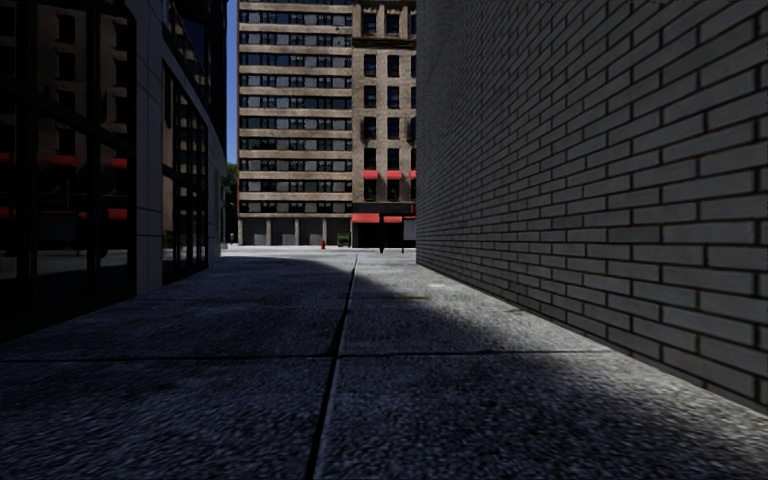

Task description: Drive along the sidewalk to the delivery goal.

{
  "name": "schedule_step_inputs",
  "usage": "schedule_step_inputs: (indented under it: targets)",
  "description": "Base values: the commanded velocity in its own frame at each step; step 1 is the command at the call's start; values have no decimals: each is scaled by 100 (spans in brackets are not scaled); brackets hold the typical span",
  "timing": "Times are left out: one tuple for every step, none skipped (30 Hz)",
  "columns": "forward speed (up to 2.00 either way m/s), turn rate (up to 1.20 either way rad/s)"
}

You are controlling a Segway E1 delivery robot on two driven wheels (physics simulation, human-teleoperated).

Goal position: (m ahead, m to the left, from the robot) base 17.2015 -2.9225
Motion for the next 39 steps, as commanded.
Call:
schedule_step_inputs:
  targets:
    - [200,0]
    - [200,0]
    - [200,0]
    - [200,0]
    - [200,0]
    - [200,0]
    - [200,0]
    - [200,0]
    - [200,0]
    - [200,0]
    - [200,0]
    - [200,0]
    - [200,0]
    - [200,0]
    - [200,0]
    - [200,0]
    - [200,0]
    - [200,0]
    - [200,0]
    - [200,0]
    - [200,0]
    - [200,0]
    - [200,0]
    - [200,0]
    - [200,0]
    - [200,0]
    - [200,0]
    - [200,0]
    - [200,0]
    - [200,0]
    - [200,0]
    - [200,0]
    - [200,0]
    - [200,0]
    - [200,0]
    - [200,0]
    - [200,0]
    - [200,0]
    - [200,0]
